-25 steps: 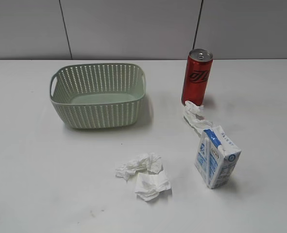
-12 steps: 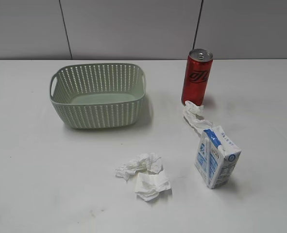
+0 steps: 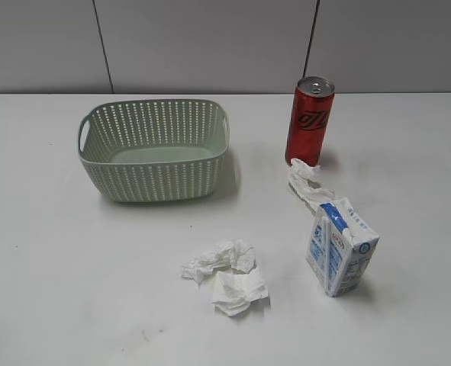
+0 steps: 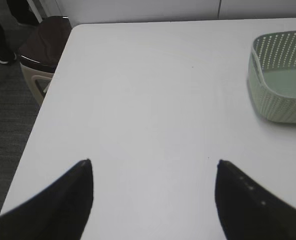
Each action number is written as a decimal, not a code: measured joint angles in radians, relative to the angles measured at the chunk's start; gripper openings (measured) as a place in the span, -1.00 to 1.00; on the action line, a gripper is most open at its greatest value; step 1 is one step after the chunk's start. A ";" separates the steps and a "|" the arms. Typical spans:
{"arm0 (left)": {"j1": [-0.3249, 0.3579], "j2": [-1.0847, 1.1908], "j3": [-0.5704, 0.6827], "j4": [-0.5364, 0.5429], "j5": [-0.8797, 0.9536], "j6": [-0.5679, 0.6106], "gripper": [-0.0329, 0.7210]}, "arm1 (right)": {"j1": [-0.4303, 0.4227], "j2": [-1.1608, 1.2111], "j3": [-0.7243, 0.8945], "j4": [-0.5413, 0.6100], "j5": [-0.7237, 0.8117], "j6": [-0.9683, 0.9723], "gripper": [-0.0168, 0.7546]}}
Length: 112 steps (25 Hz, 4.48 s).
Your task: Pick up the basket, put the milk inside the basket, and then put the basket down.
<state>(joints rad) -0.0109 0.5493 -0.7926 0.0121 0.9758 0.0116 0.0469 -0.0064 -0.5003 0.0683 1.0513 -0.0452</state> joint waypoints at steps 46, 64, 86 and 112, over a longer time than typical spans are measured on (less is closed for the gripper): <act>-0.258 1.490 -0.736 -0.176 -0.104 -0.002 0.61 | 0.000 0.000 0.000 -0.013 0.000 0.022 0.58; -0.258 1.570 -0.736 -0.247 -0.192 -0.102 -0.36 | 0.000 0.000 0.000 -0.019 0.000 0.036 0.58; -0.302 1.208 -0.604 -0.269 -0.099 -0.188 -0.91 | 0.000 0.000 0.000 -0.020 0.000 0.037 0.57; -0.438 1.031 -0.153 -0.309 -0.277 -0.212 -0.91 | 0.001 0.479 -0.210 0.062 0.033 -0.065 0.57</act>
<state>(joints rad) -0.4490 1.5801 -0.9455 -0.2968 0.6991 -0.2007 0.0480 0.4729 -0.7106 0.1302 1.0842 -0.1103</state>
